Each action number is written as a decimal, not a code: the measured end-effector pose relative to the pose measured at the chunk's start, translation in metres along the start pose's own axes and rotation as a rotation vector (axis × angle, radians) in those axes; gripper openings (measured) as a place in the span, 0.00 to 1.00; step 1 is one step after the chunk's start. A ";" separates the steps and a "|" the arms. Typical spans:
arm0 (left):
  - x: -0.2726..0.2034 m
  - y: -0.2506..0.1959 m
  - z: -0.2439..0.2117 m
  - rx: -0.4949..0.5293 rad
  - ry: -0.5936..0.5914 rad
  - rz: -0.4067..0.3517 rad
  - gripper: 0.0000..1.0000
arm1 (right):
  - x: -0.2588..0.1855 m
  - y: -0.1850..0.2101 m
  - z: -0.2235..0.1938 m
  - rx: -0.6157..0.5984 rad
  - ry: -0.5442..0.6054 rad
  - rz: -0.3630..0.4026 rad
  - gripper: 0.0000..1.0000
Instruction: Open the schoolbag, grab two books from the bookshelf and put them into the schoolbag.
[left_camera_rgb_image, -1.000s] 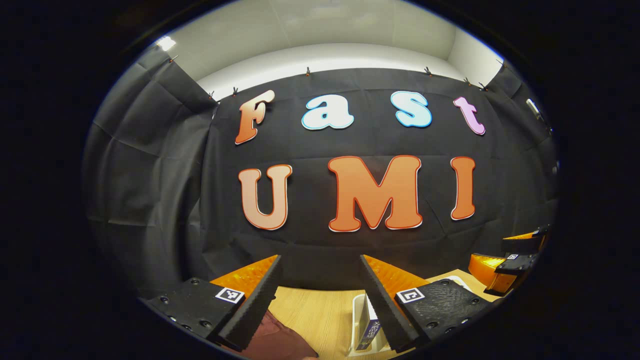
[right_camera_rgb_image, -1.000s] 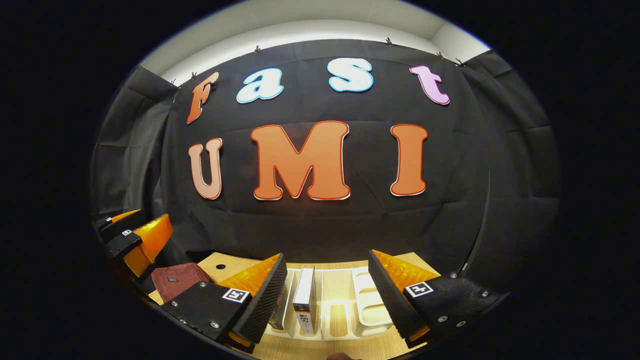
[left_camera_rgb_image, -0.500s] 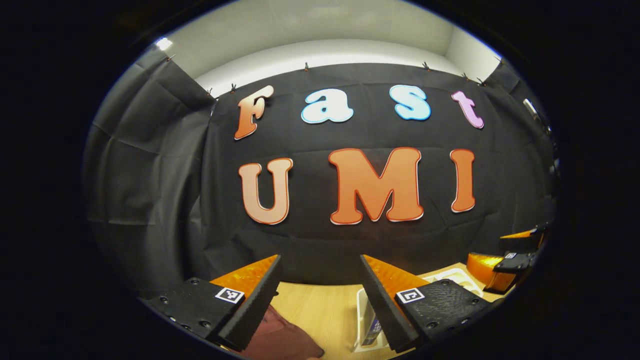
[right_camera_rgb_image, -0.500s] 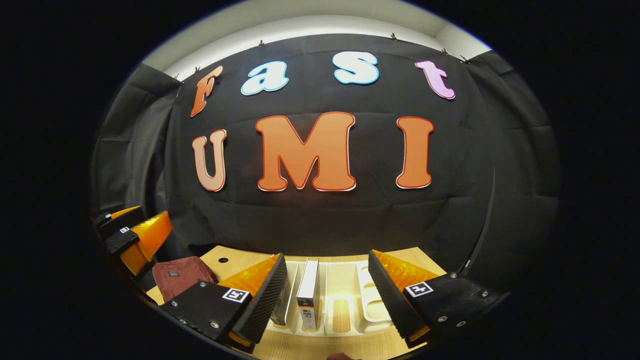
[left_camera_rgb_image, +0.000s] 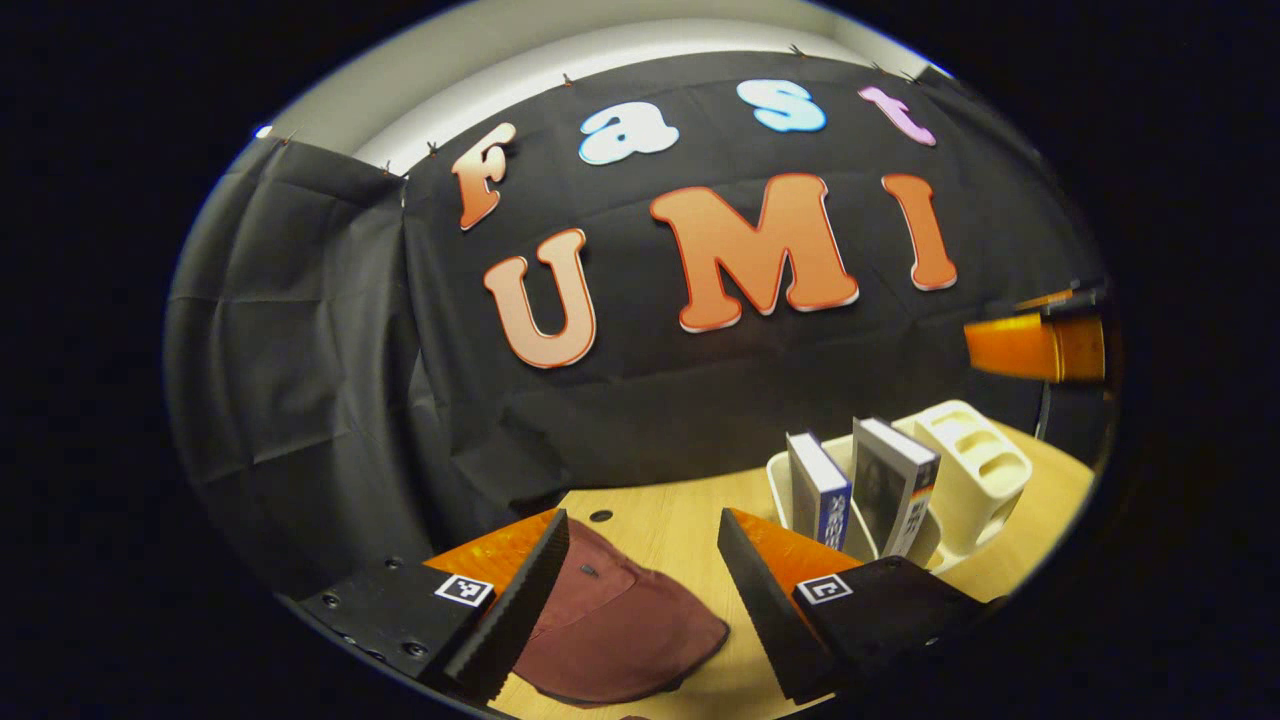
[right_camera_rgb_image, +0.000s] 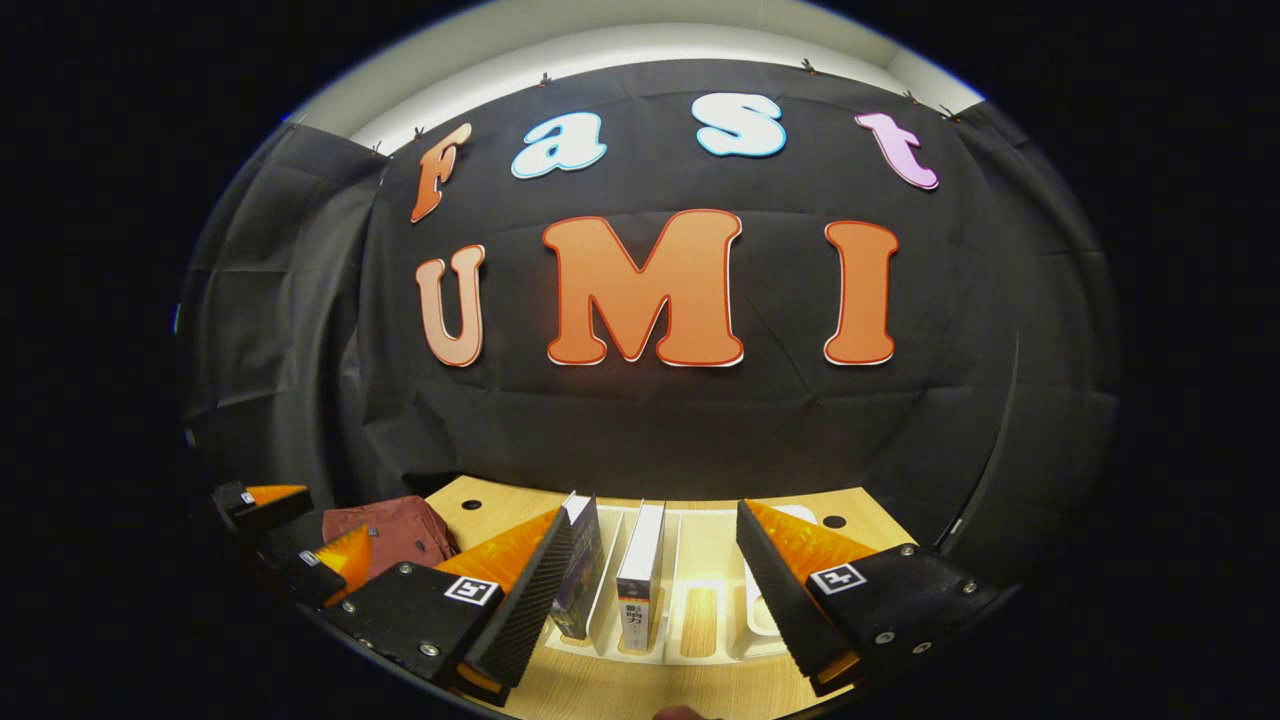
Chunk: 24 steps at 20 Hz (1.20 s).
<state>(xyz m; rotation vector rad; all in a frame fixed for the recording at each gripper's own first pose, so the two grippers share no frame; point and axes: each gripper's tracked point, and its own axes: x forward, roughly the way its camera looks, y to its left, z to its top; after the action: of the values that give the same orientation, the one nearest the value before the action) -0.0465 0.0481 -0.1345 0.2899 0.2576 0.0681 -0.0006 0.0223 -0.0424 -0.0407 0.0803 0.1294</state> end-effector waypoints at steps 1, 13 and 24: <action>0.000 -0.004 -0.013 0.032 0.028 0.001 0.94 | 0.000 -0.003 -0.003 -0.001 0.005 0.006 0.97; 0.028 -0.049 -0.172 0.406 0.338 -0.048 0.98 | -0.010 -0.042 -0.024 0.025 0.027 0.018 0.97; 0.052 -0.016 -0.244 0.633 0.480 -0.008 0.85 | -0.014 -0.082 -0.047 0.069 0.069 -0.055 0.97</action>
<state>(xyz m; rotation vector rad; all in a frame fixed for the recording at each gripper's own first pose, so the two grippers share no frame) -0.0592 0.1052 -0.3772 0.9049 0.7600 0.0458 -0.0074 -0.0627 -0.0854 0.0214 0.1521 0.0707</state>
